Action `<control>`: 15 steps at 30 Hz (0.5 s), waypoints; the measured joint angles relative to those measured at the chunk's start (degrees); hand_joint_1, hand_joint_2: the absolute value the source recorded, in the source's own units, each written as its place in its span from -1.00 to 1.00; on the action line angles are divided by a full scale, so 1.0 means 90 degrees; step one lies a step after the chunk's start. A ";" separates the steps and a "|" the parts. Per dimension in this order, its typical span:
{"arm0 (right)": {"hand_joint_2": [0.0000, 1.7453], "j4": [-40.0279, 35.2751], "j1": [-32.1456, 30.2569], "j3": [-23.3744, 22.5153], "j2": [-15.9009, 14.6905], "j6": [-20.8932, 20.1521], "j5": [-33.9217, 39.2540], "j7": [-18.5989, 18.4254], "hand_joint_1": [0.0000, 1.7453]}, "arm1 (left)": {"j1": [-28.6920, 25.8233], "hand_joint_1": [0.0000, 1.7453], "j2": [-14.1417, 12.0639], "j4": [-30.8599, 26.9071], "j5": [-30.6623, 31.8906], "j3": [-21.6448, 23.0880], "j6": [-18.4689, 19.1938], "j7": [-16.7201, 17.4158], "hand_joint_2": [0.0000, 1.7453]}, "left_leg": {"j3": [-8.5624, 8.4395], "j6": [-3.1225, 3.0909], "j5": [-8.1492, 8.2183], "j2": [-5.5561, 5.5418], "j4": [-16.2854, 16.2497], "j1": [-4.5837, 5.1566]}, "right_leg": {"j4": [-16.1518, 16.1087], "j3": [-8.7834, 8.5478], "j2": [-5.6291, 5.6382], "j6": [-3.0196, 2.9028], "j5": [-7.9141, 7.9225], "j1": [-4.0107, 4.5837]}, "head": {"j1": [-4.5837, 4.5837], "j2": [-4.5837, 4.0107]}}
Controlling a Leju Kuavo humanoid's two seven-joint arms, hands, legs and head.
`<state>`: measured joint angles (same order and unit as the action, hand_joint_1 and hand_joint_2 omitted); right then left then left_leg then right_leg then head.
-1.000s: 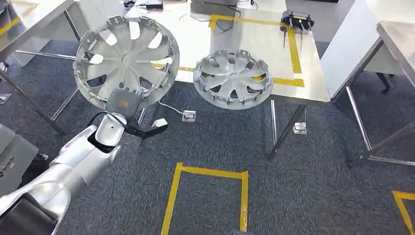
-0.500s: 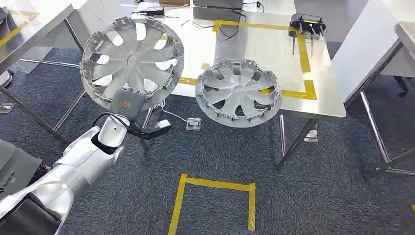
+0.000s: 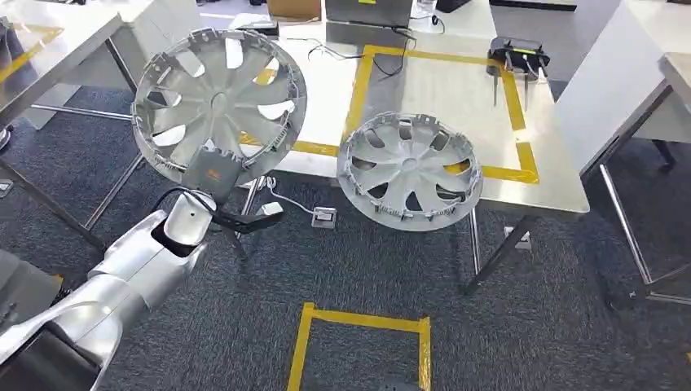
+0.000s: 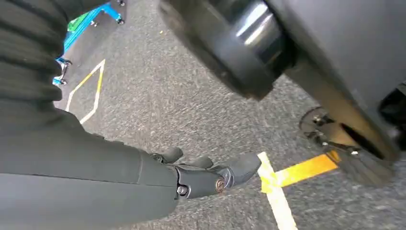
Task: Take the parts from the cabinet and place them on the table.
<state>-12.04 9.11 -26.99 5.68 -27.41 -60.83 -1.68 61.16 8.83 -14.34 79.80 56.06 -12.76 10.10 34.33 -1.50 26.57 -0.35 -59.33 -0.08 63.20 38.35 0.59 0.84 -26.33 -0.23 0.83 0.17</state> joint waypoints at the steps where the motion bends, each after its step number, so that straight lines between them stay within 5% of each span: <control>1: 1.00 0.0000 -0.0001 0.0000 0.0000 0.0000 0.0000 0.0005 -1.00 | 0.0004 1.00 0.0007 -0.0002 0.0000 0.0000 0.0002 0.0000 1.00 | -0.0023 -0.0033 0.0027 -0.0002 0.0000 0.0005 | 0.0424 0.0237 -0.0005 0.0017 -0.0159 -0.0015 | 0.0003 0.0000; 3: 1.00 0.0000 -0.0018 0.0000 0.0000 0.0000 0.0012 0.0022 -1.00 | -0.0003 1.00 0.0017 -0.0002 0.0012 0.0000 0.0002 0.0000 1.00 | -0.0099 -0.0050 0.0111 -0.0006 -0.0001 0.0019 | 0.1288 0.0777 -0.0008 0.0060 -0.0417 -0.0021 | 0.0000 0.0000; 5: 1.00 0.0000 -0.0006 0.0000 0.0000 -0.0007 0.0022 0.0046 -1.00 | -0.0017 1.00 0.0017 0.0010 0.0012 0.0000 0.0017 -0.0022 1.00 | -0.0218 -0.0029 0.0215 -0.0006 -0.0001 0.0021 | 0.1200 0.0876 -0.0014 0.0052 -0.0178 -0.0021 | -0.0005 0.0000; 8: 1.00 0.0000 -0.0044 0.0000 0.0000 0.0000 0.0019 0.0044 -1.00 | -0.0026 1.00 0.0046 0.0012 0.0015 0.0000 0.0024 -0.0036 1.00 | -0.0450 0.0016 0.0413 -0.0007 0.0000 0.0020 | -0.0387 0.0296 -0.0046 -0.0026 0.0785 -0.0017 | -0.0002 0.0000; 10: 1.00 0.0000 -0.0037 0.0000 0.0000 0.0000 0.0027 0.0053 -1.00 | 0.0003 1.00 0.0061 0.0019 0.0029 -0.0002 0.0024 -0.0027 1.00 | -0.0432 0.0092 0.0470 -0.0008 0.0017 0.0028 | -0.0575 0.0164 -0.0075 -0.0101 0.0490 0.0073 | -0.0005 0.0000; 13: 1.00 0.0000 -0.0090 0.0000 0.0000 0.0000 0.0029 0.0053 -1.00 | -0.0010 1.00 0.0080 0.0010 0.0036 -0.0002 0.0036 -0.0032 1.00 | -0.0629 0.0205 0.0499 0.0000 0.0022 0.0043 | -0.0576 0.0005 -0.0066 -0.0237 0.0444 0.0046 | -0.0005 0.0000; 15: 1.00 0.0000 -0.0081 0.0000 -0.0012 0.0000 0.0034 0.0053 -1.00 | -0.0005 1.00 0.0083 0.0005 0.0039 -0.0005 0.0039 -0.0051 1.00 | -0.0373 0.0248 0.0507 0.0004 -0.0516 0.0028 | -0.0626 -0.0193 -0.0054 -0.0319 0.0348 0.0011 | 0.0046 0.0000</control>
<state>-12.04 8.37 -26.99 5.57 -27.41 -60.52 -1.20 61.12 9.57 -14.29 80.15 56.02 -12.42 9.64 30.97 0.73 31.13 -0.31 -63.97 0.17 57.57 36.61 0.10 -2.04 -23.20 -0.13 1.24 0.17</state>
